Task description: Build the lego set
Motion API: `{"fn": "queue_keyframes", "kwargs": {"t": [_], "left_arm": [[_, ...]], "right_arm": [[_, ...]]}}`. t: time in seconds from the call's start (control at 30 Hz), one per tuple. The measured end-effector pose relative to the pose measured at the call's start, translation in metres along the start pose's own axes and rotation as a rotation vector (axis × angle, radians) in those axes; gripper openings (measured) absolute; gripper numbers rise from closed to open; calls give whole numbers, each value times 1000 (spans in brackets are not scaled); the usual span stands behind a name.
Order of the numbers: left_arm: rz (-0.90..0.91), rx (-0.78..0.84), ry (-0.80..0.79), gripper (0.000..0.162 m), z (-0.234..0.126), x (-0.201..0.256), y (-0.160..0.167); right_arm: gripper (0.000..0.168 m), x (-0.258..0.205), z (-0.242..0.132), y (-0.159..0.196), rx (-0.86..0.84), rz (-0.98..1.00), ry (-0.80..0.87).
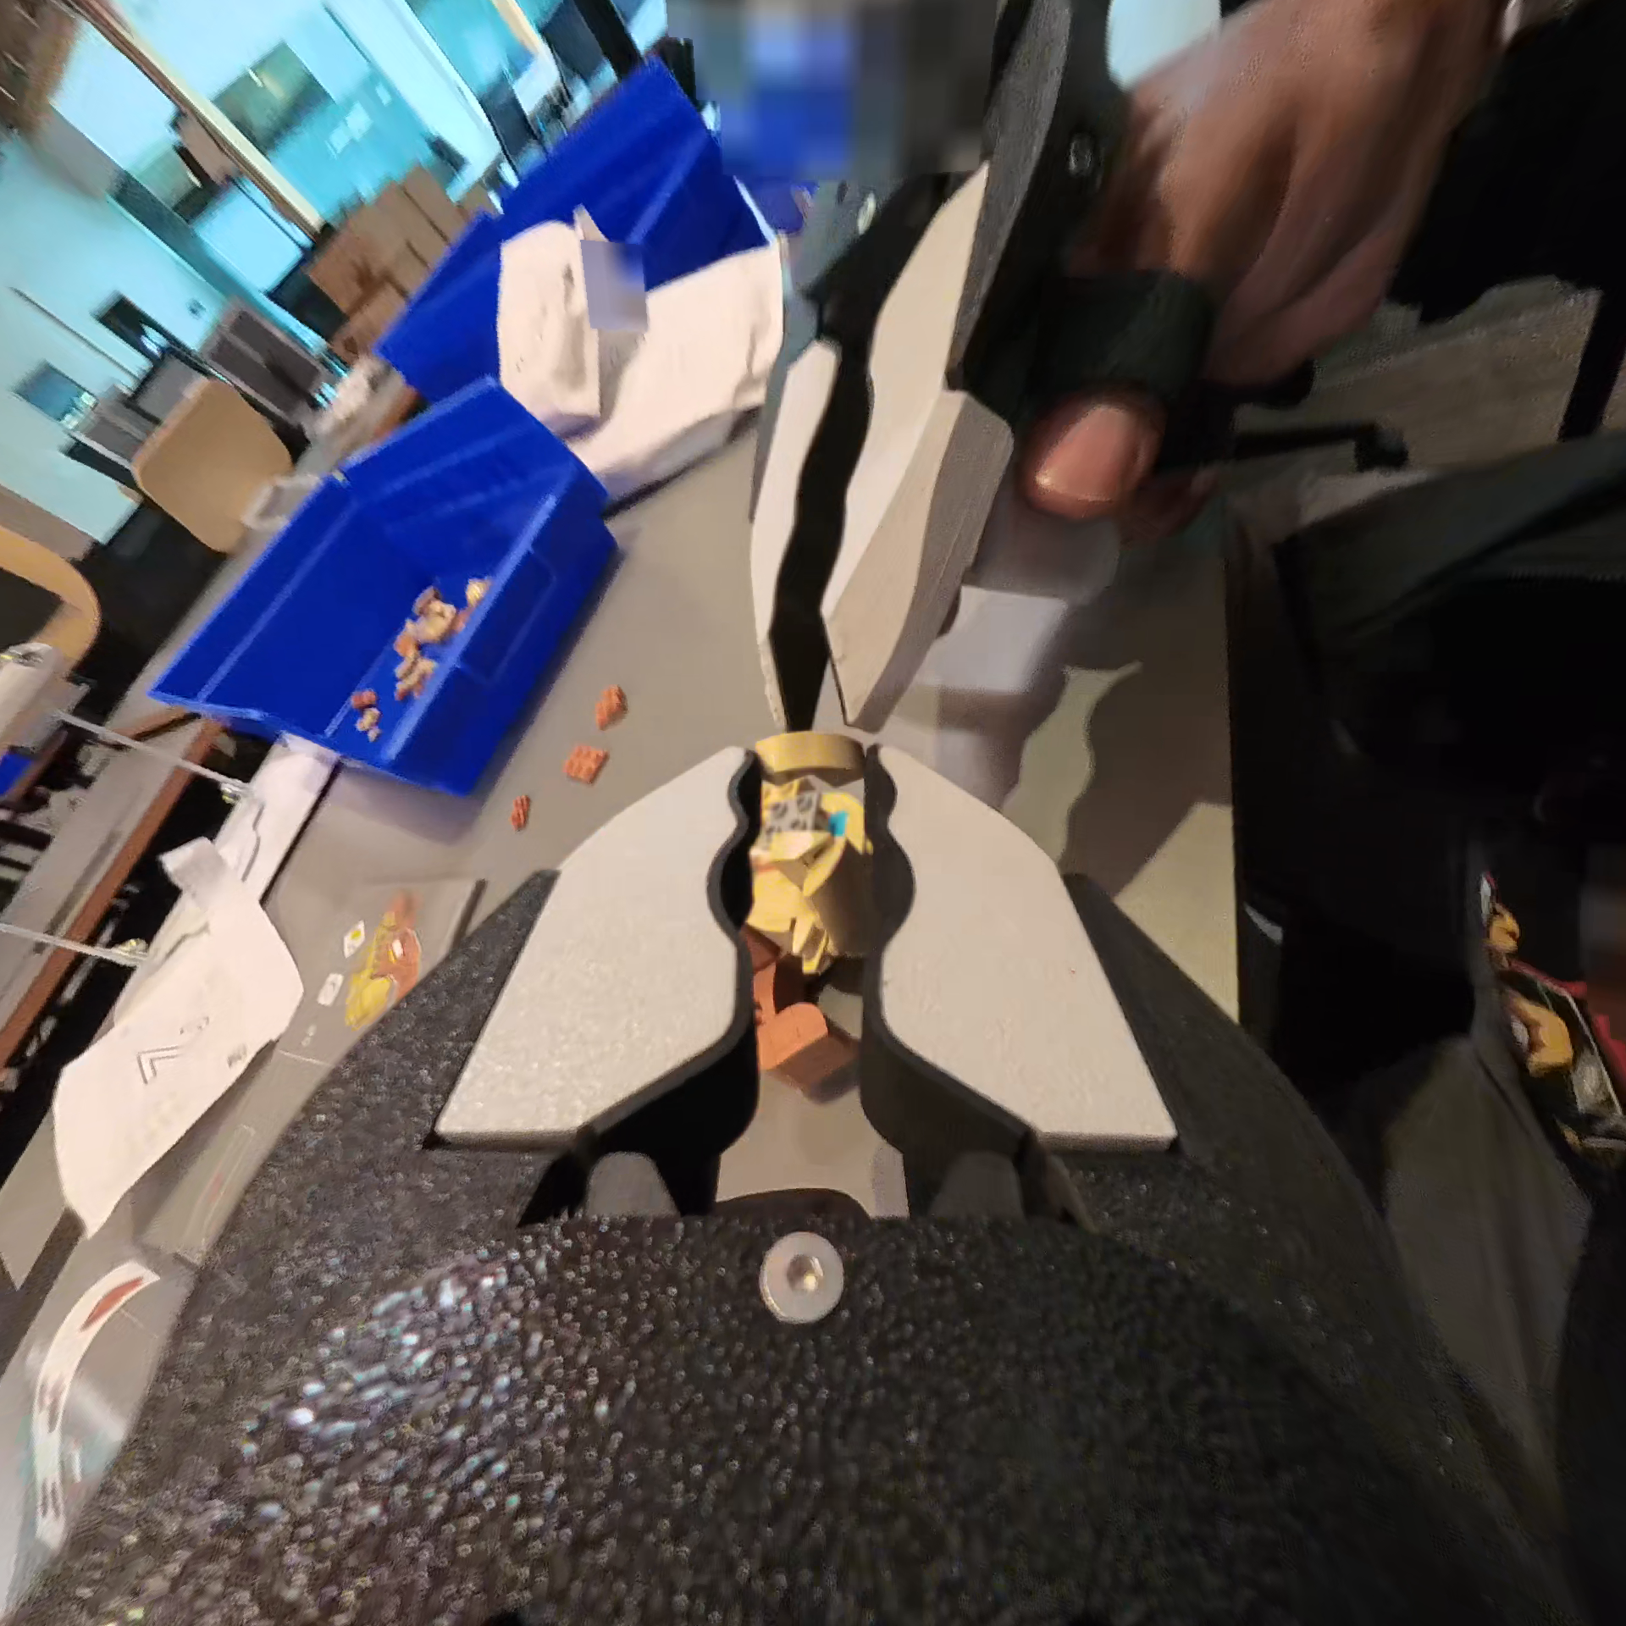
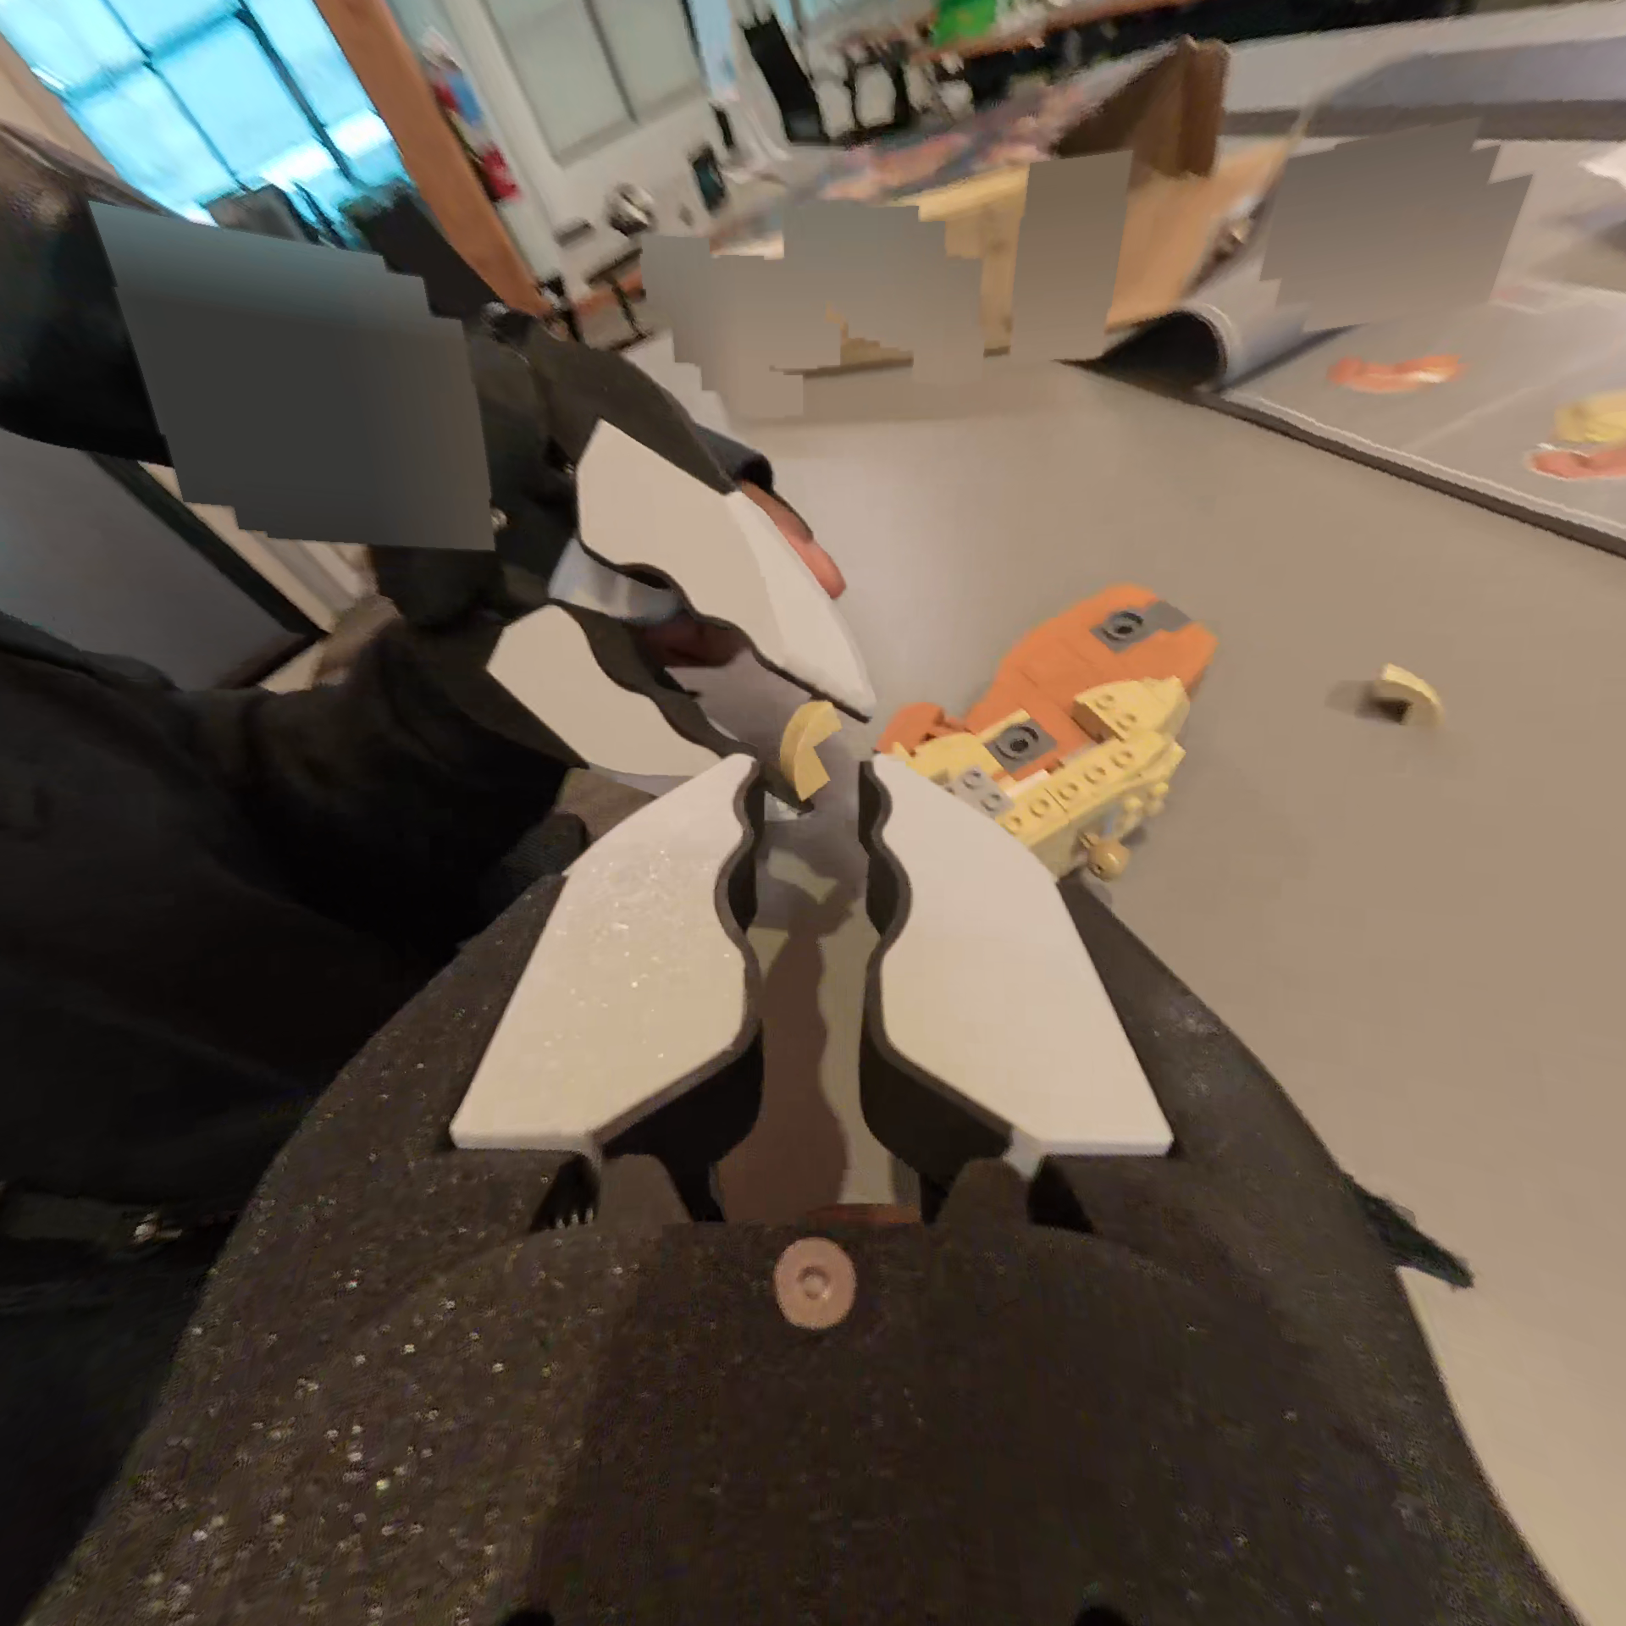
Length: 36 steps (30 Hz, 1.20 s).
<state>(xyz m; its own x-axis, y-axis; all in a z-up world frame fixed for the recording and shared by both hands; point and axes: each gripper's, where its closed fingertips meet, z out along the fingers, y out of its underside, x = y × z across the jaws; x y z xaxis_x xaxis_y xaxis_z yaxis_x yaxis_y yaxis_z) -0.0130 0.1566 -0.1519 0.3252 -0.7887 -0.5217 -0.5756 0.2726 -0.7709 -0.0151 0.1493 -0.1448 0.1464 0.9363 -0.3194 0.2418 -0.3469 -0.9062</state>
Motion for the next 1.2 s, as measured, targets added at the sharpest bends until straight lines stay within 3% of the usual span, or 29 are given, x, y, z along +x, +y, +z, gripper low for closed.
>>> {"fn": "queue_keyframes", "kwargs": {"t": [0.2, 0.7, 1.2], "left_arm": [[72, -113, 47, 22, 5, 4, 15], [194, -147, 98, 22, 16, 6, 16], [230, -222, 107, 22, 20, 5, 28]], "right_arm": [[14, 5, 8, 10, -79, 59, 98], [10, 14, 7, 14, -75, 200, 86], [9, 22, 10, 20, -104, 192, 139]]}}
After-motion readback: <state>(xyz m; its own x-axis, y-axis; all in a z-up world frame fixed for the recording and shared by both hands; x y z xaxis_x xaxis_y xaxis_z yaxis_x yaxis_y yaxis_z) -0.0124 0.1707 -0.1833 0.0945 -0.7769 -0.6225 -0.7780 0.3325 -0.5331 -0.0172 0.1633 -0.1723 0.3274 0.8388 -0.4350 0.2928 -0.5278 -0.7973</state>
